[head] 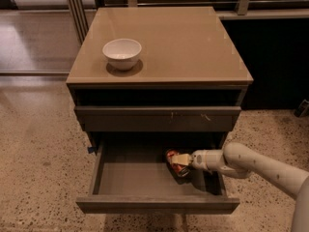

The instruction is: Place coke can into middle drawer

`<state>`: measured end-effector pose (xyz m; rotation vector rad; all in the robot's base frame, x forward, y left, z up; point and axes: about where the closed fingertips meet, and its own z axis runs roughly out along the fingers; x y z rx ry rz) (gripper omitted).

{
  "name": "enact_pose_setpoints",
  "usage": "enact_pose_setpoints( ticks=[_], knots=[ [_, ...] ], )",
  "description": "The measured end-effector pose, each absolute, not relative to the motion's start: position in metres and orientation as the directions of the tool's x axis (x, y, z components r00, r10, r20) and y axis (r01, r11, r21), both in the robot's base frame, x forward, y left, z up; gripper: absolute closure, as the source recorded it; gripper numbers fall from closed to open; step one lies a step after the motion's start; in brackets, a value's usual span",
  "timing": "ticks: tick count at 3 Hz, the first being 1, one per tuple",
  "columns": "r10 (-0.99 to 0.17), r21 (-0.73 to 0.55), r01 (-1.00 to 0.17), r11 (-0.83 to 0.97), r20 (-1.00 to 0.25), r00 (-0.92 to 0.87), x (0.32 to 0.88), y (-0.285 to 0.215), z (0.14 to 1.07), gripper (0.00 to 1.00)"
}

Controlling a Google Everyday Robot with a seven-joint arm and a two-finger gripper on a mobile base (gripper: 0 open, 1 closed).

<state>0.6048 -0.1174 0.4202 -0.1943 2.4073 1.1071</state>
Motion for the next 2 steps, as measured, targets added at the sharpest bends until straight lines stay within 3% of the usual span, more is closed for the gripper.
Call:
enact_pose_setpoints(
  ticks=[2],
  knots=[
    [0.069, 0.678, -0.319, 0.663, -0.48, -0.875, 0.6048, -0.1174, 0.4202, 0.13]
  ],
)
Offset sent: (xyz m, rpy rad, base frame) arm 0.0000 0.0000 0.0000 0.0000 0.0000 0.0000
